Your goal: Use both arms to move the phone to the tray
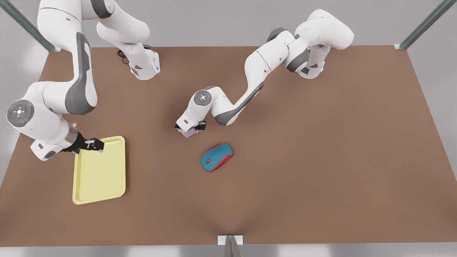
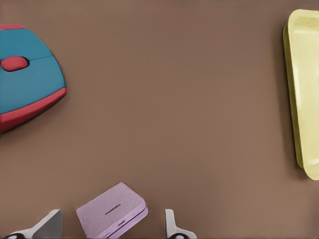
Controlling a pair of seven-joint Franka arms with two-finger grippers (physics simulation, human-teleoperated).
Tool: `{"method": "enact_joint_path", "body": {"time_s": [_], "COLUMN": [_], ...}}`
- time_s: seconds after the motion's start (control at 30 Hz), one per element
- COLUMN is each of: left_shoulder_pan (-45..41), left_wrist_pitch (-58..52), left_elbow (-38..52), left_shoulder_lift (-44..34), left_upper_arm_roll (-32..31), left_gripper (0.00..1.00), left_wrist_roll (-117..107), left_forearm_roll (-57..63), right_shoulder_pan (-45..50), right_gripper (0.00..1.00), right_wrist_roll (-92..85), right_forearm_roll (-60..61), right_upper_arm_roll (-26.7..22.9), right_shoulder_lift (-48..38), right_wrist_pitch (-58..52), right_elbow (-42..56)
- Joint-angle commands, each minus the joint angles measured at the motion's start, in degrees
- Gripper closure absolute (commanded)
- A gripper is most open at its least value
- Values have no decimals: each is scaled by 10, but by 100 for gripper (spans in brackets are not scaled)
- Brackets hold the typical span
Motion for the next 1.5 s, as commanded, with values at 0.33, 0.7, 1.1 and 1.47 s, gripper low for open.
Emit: {"method": "enact_joint_path", "body": {"time_s": [0.33, 0.7, 1.1, 1.47], "left_shoulder_pan": [329, 271, 262, 262], "left_wrist_pitch": [-433, -334, -258, -259], "left_elbow": [-101, -132, -145, -141], "left_shoulder_lift": [-235, -236, -250, -252], "left_upper_arm_roll": [-43, -38, -39, -38], "left_gripper": [0, 0, 0, 0], "left_wrist_roll": [324, 353, 353, 352], "left_forearm_roll": [-38, 88, 89, 90], "right_shoulder_pan": [206, 219, 211, 197], "right_gripper": [0, 0, 0, 0], "right_wrist_roll": [100, -37, -44, -66], "right_forearm_roll": [-29, 70, 20, 59], "right_upper_arm_roll": [30, 101, 96, 96], "right_shoulder_lift": [116, 1, 17, 13], "right_wrist_pitch": [90, 96, 276, 521], "right_elbow": [29, -210, -347, -457]}}
